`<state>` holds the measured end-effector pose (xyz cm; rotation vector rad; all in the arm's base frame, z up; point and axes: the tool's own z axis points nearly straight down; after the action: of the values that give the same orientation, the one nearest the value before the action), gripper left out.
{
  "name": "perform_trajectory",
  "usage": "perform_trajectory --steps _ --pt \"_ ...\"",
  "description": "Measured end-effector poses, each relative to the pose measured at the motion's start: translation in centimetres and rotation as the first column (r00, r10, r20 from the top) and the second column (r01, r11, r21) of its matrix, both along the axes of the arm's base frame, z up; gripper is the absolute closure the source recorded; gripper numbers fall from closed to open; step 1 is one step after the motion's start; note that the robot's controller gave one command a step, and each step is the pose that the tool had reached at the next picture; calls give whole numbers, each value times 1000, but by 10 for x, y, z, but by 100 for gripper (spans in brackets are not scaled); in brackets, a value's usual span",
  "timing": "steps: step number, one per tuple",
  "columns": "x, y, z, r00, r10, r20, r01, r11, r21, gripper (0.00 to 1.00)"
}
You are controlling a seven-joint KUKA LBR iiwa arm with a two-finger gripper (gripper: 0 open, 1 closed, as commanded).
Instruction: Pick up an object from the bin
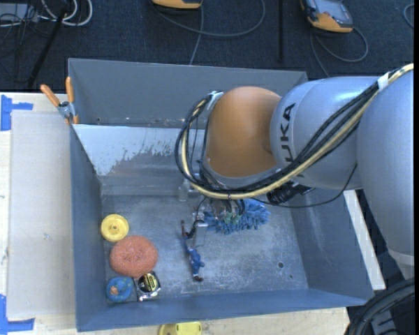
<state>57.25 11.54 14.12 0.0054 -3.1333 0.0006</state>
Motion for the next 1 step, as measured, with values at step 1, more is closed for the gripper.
perform_trajectory --steps 1 --pt "2 0 5 1000 -2 7 2 1000 1 0"
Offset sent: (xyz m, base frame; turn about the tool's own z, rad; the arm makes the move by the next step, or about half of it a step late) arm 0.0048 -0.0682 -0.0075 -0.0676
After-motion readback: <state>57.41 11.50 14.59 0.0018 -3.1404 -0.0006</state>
